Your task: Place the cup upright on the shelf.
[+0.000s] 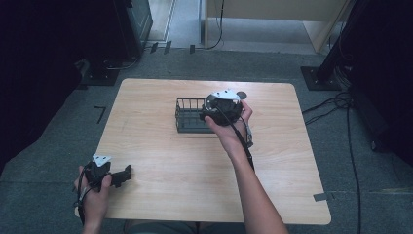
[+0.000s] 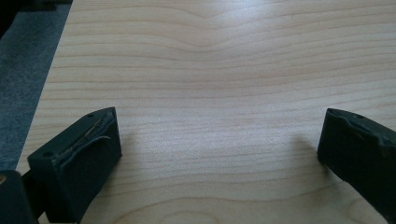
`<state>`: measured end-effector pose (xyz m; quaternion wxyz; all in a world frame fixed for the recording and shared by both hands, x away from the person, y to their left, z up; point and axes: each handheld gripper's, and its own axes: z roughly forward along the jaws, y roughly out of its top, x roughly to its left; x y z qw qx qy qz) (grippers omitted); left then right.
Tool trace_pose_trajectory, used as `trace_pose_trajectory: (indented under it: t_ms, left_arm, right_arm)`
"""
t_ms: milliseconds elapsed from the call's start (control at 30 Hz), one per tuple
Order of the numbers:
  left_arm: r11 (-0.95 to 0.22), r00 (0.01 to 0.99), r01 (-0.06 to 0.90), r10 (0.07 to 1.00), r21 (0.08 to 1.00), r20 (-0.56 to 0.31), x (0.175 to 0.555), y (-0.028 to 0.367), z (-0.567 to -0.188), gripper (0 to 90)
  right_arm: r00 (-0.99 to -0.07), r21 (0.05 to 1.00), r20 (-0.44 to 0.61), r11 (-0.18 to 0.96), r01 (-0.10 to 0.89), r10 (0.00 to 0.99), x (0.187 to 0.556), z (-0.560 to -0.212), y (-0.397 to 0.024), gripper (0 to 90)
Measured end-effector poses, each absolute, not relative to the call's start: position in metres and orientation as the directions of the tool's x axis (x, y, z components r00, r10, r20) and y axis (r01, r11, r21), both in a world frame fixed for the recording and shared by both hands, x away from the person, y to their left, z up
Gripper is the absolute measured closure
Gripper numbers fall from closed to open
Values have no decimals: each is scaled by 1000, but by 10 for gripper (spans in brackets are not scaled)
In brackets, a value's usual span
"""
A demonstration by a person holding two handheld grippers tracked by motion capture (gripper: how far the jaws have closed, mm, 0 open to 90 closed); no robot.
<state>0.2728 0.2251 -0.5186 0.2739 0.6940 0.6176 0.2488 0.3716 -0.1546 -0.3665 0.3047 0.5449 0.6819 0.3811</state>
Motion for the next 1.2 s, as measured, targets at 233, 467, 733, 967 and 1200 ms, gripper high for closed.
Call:
trace_pose_trajectory:
  t_ms: [233,467,733,967,1200]
  left_arm:
    - [-88,114,722,993,686,8,273,225,-519,0]
    - [-88,114,722,993,687,8,273,225,-519,0]
    - [-88,114,722,993,686,8,273,225,-519,0]
    - [-88,114,722,993,687,8,273,225,-519,0]
    - [-89,115,722,993,687,8,273,225,-519,0]
  right_arm:
    - [-210,854,-1,111,508,978,390,-363,-157,181]
    - [-205,845,23,91,527,978,411,-372,-156,181]
    - [-184,836,70,43,547,980,432,-389,-154,181]
    - [-179,818,77,41,574,981,441,-401,-149,181]
    - [-178,803,69,52,594,982,446,-414,-144,181]
